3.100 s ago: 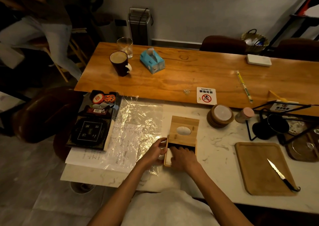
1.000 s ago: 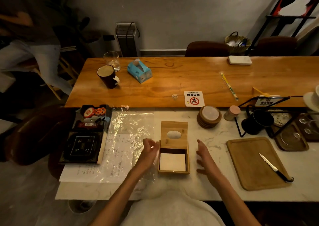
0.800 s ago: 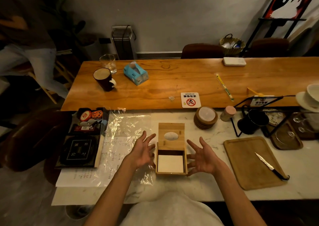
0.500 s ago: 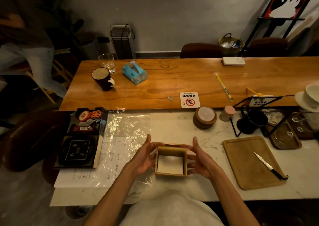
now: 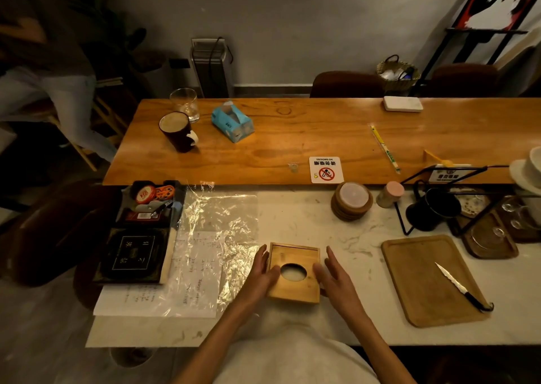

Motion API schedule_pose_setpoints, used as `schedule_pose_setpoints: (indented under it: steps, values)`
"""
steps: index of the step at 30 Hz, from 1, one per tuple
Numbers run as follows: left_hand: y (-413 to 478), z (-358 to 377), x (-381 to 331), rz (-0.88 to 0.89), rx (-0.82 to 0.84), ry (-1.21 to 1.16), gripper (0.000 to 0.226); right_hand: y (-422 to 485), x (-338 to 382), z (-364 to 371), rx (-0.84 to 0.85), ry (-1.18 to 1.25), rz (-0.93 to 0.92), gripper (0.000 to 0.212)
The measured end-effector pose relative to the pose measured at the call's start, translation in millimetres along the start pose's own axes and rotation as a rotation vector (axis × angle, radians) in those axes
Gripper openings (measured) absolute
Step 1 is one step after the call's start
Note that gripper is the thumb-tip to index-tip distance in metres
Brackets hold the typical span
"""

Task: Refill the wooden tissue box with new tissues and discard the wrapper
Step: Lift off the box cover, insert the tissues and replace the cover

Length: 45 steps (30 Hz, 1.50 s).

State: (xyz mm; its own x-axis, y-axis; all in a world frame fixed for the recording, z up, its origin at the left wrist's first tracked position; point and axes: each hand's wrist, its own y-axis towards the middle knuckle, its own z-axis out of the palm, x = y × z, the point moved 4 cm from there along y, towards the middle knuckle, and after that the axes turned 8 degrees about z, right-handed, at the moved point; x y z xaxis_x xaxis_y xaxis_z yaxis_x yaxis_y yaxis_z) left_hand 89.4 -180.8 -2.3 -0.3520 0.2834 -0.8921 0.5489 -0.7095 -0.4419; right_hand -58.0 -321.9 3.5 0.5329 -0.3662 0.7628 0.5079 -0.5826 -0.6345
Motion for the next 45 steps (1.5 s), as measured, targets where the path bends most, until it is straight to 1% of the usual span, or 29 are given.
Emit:
schedule_pose_setpoints:
  steps: [2,3,4,6,8,9,12,14,15,18,20,22,24,25,26,27,28,29,31,32,33,34,35,36,37,39,40,42,45]
  values:
    - [-2,6,7,-0.05,-0.035,-0.039,0.079,-8,-10,6,0.128,0.122,0.102,0.075]
    - [-3,11,10,-0.066,-0.031,-0.06,0.081,-11,-14,10,0.204,0.166,0.12,0.072]
    - [-3,15,11,-0.077,-0.026,-0.068,0.082,-13,-15,14,0.244,0.178,0.116,0.068]
    - [2,22,6,-0.088,-0.028,-0.078,0.086,-6,-13,16,0.221,0.144,0.089,0.066]
    - [14,24,-9,-0.077,-0.038,-0.061,0.097,12,0,16,0.18,0.133,0.082,0.069]
    - [23,24,-20,-0.067,-0.043,-0.061,0.098,26,9,14,0.168,0.122,0.082,0.073]
    - [54,20,-60,-0.031,-0.06,-0.034,0.084,69,46,14,0.15,0.064,0.093,0.09]
    - [82,16,-78,-0.001,-0.06,-0.007,0.096,92,71,17,0.156,0.064,0.066,0.094]
    - [95,14,-83,0.013,-0.047,-0.006,0.099,103,80,19,0.16,0.071,0.039,0.093]
    - [135,4,-76,0.009,-0.058,0.006,0.084,144,88,21,0.17,0.076,-0.002,0.091]
    - [146,2,-77,-0.015,-0.085,0.017,0.082,157,86,24,0.174,0.082,0.027,0.091]
    - [146,5,-88,-0.025,-0.091,0.021,0.081,165,88,26,0.179,0.089,0.04,0.085]
    - [145,6,-93,-0.048,-0.118,0.03,0.073,158,98,27,0.174,0.084,0.053,0.086]
    - [154,2,-84,-0.054,-0.118,0.027,0.075,153,104,28,0.176,0.076,0.057,0.088]
    - [162,-2,-74,-0.061,-0.106,0.02,0.084,144,111,28,0.182,0.082,0.052,0.085]
    - [159,-4,-73,-0.07,-0.098,0.025,0.095,138,116,28,0.193,0.099,0.035,0.077]
    - [154,-8,-71,-0.069,-0.087,0.04,0.1,132,118,26,0.189,0.126,0.028,0.067]
    - [141,-11,-78,-0.037,-0.099,0.076,0.093,127,117,23,0.172,0.164,0.023,0.06]
    - [101,-26,-96,0.062,-0.217,0.175,0.058,121,98,12,-0.001,0.146,0.08,0.052]
    - [83,-42,-95,0.118,-0.32,0.226,0.045,115,82,6,-0.133,0.117,0.132,0.049]
    - [65,-62,-88,0.157,-0.443,0.274,0.036,109,65,2,-0.228,0.091,0.175,0.045]
    - [47,-83,-78,0.169,-0.548,0.323,0.031,102,49,5,-0.262,0.062,0.209,0.039]
    - [36,-103,-64,0.163,-0.617,0.388,0.03,93,35,12,-0.237,0.05,0.24,0.031]
    - [27,-121,-50,0.121,-0.644,0.446,0.033,84,27,25,-0.171,0.065,0.276,0.027]
    - [21,-135,-36,0.071,-0.647,0.503,0.037,76,23,40,-0.095,0.09,0.307,0.022]
    - [16,-154,-14,0.013,-0.598,0.613,0.044,69,22,68,-0.003,0.098,0.298,0.012]
    - [14,-158,-7,-0.004,-0.566,0.667,0.045,69,24,83,0.038,0.086,0.278,0.013]
    - [15,-164,10,-0.031,-0.508,0.744,0.047,70,32,112,0.122,0.025,0.239,0.028]
    - [15,-171,31,-0.047,-0.463,0.793,0.049,78,32,144,0.123,-0.094,0.25,0.038]
